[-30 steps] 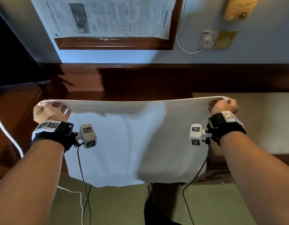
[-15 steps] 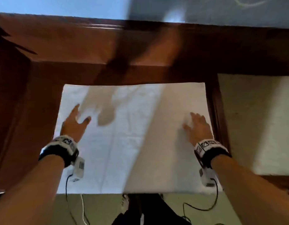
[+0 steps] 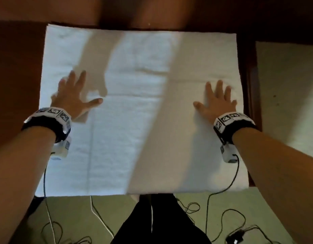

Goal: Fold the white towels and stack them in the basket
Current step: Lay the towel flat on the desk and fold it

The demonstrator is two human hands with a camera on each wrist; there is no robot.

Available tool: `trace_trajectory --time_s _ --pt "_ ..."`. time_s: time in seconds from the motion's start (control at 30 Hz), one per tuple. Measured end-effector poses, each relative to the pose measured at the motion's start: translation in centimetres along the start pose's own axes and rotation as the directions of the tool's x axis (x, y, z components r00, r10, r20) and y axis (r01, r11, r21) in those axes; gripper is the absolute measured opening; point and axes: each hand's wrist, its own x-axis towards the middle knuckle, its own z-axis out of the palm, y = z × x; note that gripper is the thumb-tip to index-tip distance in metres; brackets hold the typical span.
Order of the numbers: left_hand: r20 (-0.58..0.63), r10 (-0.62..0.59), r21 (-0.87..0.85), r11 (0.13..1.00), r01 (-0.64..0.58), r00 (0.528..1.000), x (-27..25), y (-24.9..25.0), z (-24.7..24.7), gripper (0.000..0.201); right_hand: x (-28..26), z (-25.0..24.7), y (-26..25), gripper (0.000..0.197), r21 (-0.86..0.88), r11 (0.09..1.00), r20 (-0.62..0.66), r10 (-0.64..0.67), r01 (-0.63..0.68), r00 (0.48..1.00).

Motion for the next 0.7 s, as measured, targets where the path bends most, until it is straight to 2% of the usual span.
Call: trace_trajectory --time_s 0.1,0.2,0.27,0.33,0.43,0.5,0.6,0.7 --pt "-0.01 0.028 -0.02 0.999 -0.029 1.0 -1.4 1.3 0.4 0.106 -0.6 -0.7 -0.3 0.081 0.001 1.0 0.016 0.007 -0.007 1.0" --pt "0.075 0.018 0.065 0.998 -0.023 0.997 -6.8 1.4 4.7 0.101 -6.9 3.0 1.0 0.076 -0.031 0.999 -0.021 -0.044 0.043 0.999" --pt "0.112 -0.014 0.057 0.998 0.008 0.994 -11.2 0.7 7.6 0.099 -11.1 5.7 1.9 0.076 -0.017 0.998 0.062 -0.066 0.067 0.996" --pt "0.135 -0.06 0.052 0.997 0.054 0.989 -13.0 -0.1 9.0 0.097 -12.3 6.9 2.7 0.077 -0.016 0.998 0.13 -0.06 0.062 0.99" --pt "0.117 -0.094 0.086 0.993 0.084 0.989 -10.9 -0.3 8.1 0.099 -9.5 5.6 2.5 0.08 -0.041 0.996 0.102 -0.07 0.074 0.992" --pt "0.068 -0.072 0.103 0.993 0.064 0.995 -7.4 -0.1 7.0 0.1 -6.3 3.9 1.8 0.081 -0.041 0.996 0.049 -0.078 0.08 0.996" --pt "0.077 -0.034 0.109 0.994 0.026 0.996 -2.6 0.6 4.3 0.099 -2.2 1.1 0.7 0.081 -0.029 0.997 0.027 -0.064 0.065 0.998" --pt "0.044 -0.01 0.055 0.998 0.007 0.999 -2.2 1.2 2.6 0.102 -1.1 -0.2 -0.2 0.08 -0.017 0.998 0.015 -0.061 0.061 0.998"
